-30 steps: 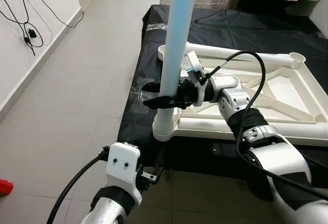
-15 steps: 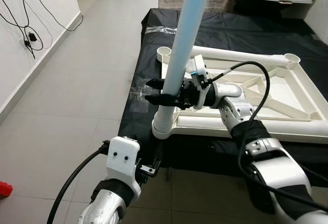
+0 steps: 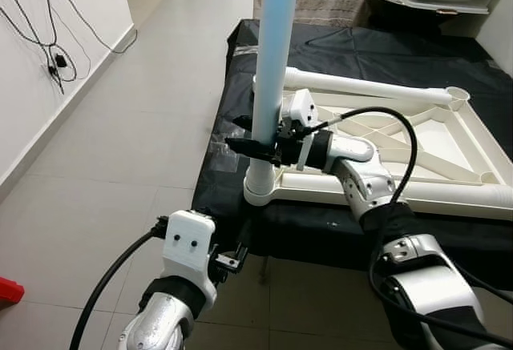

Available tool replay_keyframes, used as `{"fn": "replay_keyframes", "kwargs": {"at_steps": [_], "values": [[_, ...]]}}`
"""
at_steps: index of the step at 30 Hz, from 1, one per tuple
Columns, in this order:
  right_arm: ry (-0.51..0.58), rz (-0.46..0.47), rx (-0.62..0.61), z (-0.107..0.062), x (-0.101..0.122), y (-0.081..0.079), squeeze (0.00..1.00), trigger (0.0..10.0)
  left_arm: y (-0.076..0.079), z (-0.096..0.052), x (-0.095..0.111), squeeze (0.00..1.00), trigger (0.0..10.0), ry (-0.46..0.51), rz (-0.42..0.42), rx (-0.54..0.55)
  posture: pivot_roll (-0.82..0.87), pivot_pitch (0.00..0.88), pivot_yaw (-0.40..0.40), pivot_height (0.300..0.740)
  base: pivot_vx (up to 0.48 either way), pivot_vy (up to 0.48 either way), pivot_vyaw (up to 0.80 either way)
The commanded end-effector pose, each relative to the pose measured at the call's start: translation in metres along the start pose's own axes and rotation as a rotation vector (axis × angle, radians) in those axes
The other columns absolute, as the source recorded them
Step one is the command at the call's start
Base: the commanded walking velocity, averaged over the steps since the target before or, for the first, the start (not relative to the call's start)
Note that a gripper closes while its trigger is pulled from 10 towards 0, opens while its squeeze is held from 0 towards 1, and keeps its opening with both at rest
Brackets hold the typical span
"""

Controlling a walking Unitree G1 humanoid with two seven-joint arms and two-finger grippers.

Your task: Building children table

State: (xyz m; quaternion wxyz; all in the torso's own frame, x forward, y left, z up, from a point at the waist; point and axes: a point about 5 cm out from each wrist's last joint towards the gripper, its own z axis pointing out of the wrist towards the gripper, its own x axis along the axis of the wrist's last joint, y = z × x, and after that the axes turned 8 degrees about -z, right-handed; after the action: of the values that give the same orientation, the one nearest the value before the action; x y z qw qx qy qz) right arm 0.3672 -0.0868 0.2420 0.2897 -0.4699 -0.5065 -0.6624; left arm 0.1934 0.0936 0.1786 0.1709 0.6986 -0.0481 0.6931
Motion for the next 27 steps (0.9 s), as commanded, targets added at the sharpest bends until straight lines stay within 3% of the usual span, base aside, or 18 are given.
{"fn": "replay_keyframes", "kwargs": {"at_steps": [1, 5, 8, 9, 12, 19, 27], "values": [[-0.086, 0.128, 0.07, 0.003, -0.029, -0.016, 0.0, 10.0, -0.001, 0.001, -0.004, 0.0, 10.0, -0.017, 0.001, 0.001, 0.13, 0.195, -0.067, 0.74, 0.0, 0.0, 0.0], [-0.074, 0.154, 0.132, 0.009, -0.03, -0.019, 0.0, 10.0, 0.0, 0.001, -0.003, 0.0, 10.0, -0.014, 0.001, -0.002, 0.13, 0.2, -0.071, 0.74, 0.0, 0.0, 0.0], [-0.035, 0.18, 0.239, 0.014, -0.027, -0.023, 0.0, 10.0, 0.001, 0.001, -0.001, 0.0, 10.0, -0.009, 0.002, -0.005, 0.14, 0.213, -0.084, 0.74, 0.0, 0.0, 0.0], [-0.004, 0.189, 0.332, 0.017, -0.024, -0.025, 0.0, 10.0, 0.002, 0.0, 0.002, 0.0, 10.0, -0.003, 0.004, -0.002, 0.15, 0.224, -0.09, 0.74, 0.0, 0.0, 0.0], [0.002, 0.186, 0.354, 0.018, -0.023, -0.025, 0.0, 10.0, 0.002, 0.0, 0.002, 0.0, 10.0, -0.001, 0.004, -0.001, 0.15, 0.224, -0.09, 0.74, 0.0, 0.0, 0.0], [0.004, 0.123, 0.539, 0.031, -0.008, -0.029, 0.0, 10.0, 0.004, -0.008, 0.008, 0.0, 10.0, 0.007, 0.01, 0.011, 0.17, 0.262, -0.114, 0.74, 0.0, 0.0, 0.0], [0.035, 0.081, 0.645, 0.044, 0.003, -0.033, 0.0, 10.0, 0.007, -0.009, 0.012, 0.0, 10.0, 0.017, 0.001, 0.016, 0.19, 0.28, -0.12, 0.74, 0.0, 0.0, 0.0]]}}
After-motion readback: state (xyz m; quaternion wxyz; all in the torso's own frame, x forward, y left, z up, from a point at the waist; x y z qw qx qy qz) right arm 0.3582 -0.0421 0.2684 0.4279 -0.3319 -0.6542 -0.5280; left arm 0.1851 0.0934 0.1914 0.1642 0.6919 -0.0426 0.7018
